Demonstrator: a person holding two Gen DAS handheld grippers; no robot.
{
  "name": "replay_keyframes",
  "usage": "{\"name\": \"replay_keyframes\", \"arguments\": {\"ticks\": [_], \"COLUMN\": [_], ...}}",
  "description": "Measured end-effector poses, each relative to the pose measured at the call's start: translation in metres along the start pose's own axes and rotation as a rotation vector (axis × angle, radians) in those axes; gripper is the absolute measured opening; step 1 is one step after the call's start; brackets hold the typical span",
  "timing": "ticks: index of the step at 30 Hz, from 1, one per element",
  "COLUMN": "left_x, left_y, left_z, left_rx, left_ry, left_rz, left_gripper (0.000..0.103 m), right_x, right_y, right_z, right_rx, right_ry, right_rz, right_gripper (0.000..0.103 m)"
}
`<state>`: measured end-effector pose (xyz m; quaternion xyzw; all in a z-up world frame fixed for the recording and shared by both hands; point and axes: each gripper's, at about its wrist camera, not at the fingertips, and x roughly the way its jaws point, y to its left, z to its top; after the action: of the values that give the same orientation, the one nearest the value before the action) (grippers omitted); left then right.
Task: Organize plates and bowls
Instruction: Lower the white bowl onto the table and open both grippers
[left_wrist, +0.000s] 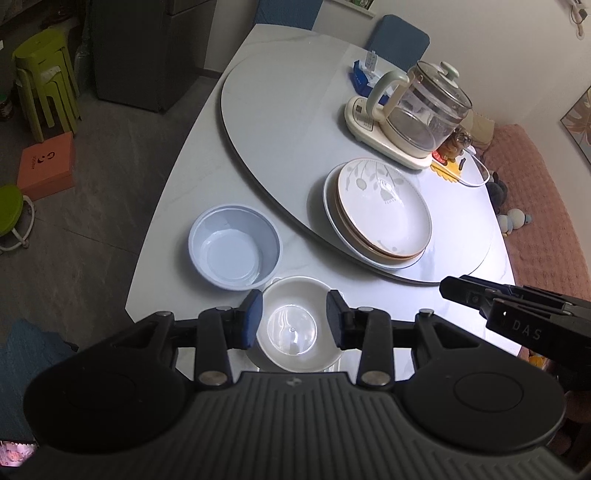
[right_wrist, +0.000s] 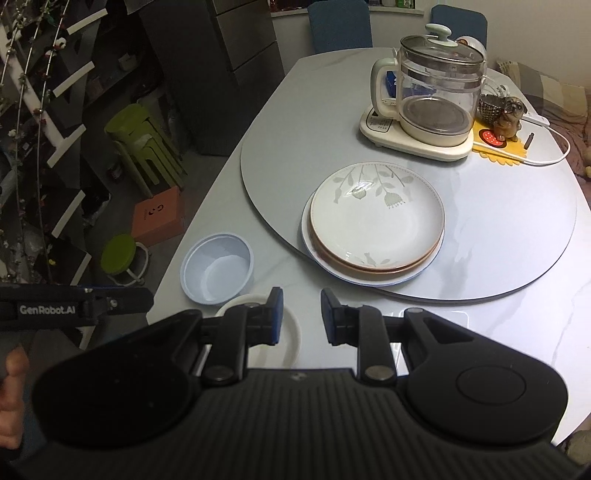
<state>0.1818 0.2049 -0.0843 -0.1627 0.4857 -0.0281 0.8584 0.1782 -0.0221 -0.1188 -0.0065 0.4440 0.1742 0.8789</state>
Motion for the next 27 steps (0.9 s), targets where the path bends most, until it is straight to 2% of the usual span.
{"name": "replay_keyframes", "arguments": {"ticks": [4, 7, 8, 9, 10, 11, 12, 14, 22, 27], "left_x": [-0.008, -0.013, -0.016, -0.018, -0.021, -0.022, -0.023, -0.025, -0.033, -0.038], "left_y": [0.004, 0.007, 0.009, 0.01, 0.011, 0.011, 0.012, 0.015, 0.034, 0.041], "left_z": [-0.001, -0.001, -0.003, -0.003, -0.004, -0.005, -0.006, -0.008, -0.01, -0.01], "left_rx": [0.01, 0.006, 0.007, 0.008, 0.01, 0.013, 0.016, 0.018, -0.015, -0.002], "left_ry": [-0.014, -0.026, -0.033, -0.041, -0.045, -0.046, -0.047, -0.051, -0.068, -0.079], "left_rz": [0.014, 0.024, 0.031, 0.037, 0.043, 0.052, 0.063, 0.08, 0.097, 0.11], "left_gripper": [0.051, 0.058, 0.061, 0.065, 0.068, 0.074, 0.08, 0.086, 0.089, 0.094], "right_x": [-0.006, -0.008, -0.008, -0.009, -0.009, -0.01, -0.009, -0.008, -0.005, -0.005], "right_y": [0.001, 0.005, 0.006, 0.007, 0.009, 0.01, 0.012, 0.013, 0.025, 0.034], "right_z": [-0.001, -0.002, -0.002, -0.002, -0.002, -0.003, -0.003, -0.003, -0.001, -0.003], "right_rx": [0.001, -0.003, -0.004, -0.006, -0.009, -0.01, -0.01, -0.007, -0.005, -0.006], "right_ry": [-0.011, -0.012, -0.013, -0.015, -0.015, -0.016, -0.018, -0.015, -0.01, -0.01], "right_rz": [-0.002, -0.002, 0.001, 0.006, 0.012, 0.018, 0.021, 0.026, 0.032, 0.03], "right_gripper": [0.033, 0.033, 0.037, 0.05, 0.058, 0.074, 0.084, 0.085, 0.085, 0.085]}}
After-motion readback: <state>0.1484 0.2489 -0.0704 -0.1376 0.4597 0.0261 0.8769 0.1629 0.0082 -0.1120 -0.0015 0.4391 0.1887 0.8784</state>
